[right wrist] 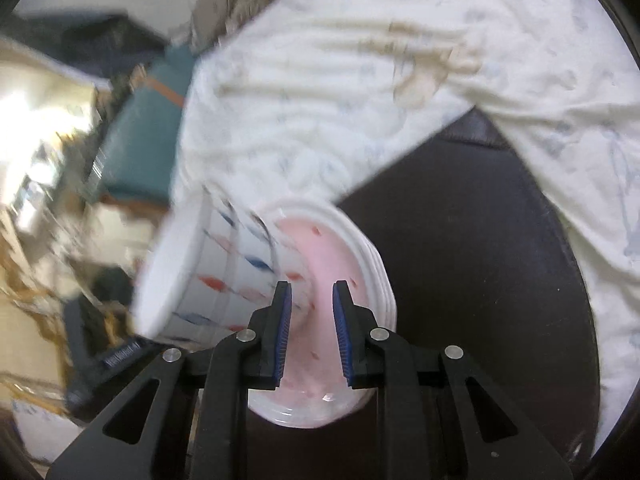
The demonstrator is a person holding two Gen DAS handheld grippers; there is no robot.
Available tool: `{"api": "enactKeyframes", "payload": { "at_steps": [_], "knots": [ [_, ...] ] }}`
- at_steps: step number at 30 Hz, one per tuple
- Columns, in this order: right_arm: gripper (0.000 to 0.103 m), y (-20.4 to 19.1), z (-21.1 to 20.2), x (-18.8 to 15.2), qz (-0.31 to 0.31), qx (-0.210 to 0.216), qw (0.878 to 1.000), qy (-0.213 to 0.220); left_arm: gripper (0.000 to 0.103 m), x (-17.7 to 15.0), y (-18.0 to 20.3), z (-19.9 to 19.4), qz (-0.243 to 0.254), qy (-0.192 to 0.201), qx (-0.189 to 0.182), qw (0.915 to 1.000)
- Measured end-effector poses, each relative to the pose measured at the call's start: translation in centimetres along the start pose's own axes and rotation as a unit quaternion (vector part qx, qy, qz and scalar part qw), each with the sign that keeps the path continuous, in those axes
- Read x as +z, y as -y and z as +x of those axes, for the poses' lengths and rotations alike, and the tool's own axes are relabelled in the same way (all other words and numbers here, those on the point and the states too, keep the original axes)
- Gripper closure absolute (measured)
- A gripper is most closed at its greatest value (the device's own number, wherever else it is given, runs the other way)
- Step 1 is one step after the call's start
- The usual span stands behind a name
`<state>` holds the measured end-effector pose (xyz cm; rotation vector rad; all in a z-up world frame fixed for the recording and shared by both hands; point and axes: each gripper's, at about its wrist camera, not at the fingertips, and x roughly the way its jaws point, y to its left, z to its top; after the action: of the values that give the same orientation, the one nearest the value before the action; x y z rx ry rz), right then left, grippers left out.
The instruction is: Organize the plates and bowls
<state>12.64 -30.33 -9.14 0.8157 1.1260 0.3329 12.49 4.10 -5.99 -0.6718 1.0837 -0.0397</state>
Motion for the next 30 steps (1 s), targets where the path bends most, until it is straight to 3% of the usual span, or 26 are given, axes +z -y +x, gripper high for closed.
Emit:
{"api": "enactKeyframes", "payload": {
  "at_steps": [2,5,8,14,17,21,23,24,25,29,30],
  "knots": [
    [0.078,-0.3,-0.9,0.2,0.005,0.031,0.999,0.013,0.066,0.4,0.6,-0.6,0.004,0.014,-0.015,0.9998],
    [0.078,-1.6,-1.0,0.4,-0.016,0.063,0.998,0.016,0.066,0.3,1.6,-0.2,0.023,0.005,-0.025,0.9994],
    [0.078,-2.7,0.1,0.1,-0.039,0.054,0.998,0.003,0.066,0.1,1.9,0.5,0.033,-0.002,-0.003,0.9994],
    [0.076,-3.9,1.7,-0.4,-0.079,0.028,0.996,-0.006,0.066,0.0,1.7,1.0,0.033,-0.014,-0.001,0.9993],
    [0.076,-3.8,1.5,-0.4,-0.078,0.033,0.996,-0.005,0.066,-0.1,1.6,0.7,0.036,-0.016,0.006,0.9992],
    [0.076,-4.0,-0.2,-0.2,-0.074,0.054,0.996,0.018,0.066,-0.6,2.1,-0.7,0.077,-0.002,0.044,0.9961],
    [0.063,-4.4,-1.2,-0.4,-0.088,0.037,0.995,0.029,0.065,-1.4,2.3,-1.6,0.101,0.010,0.062,0.9929],
    [0.045,-4.5,-1.8,-0.9,-0.098,0.027,0.994,0.036,0.063,-1.8,2.4,-1.9,0.113,0.012,0.069,0.9911],
    [0.040,-4.5,-2.3,-1.3,-0.104,0.020,0.994,0.040,0.063,-2.3,2.5,-2.1,0.123,0.011,0.074,0.9896],
    [0.039,-4.7,-3.2,-3.0,-0.117,-0.010,0.992,0.041,0.063,-3.7,2.7,-2.7,0.154,0.002,0.074,0.9853],
    [0.034,-4.9,-3.6,-3.6,-0.123,-0.018,0.991,0.045,0.063,-4.3,2.9,-3.1,0.169,0.004,0.078,0.9826]
  ]
}}
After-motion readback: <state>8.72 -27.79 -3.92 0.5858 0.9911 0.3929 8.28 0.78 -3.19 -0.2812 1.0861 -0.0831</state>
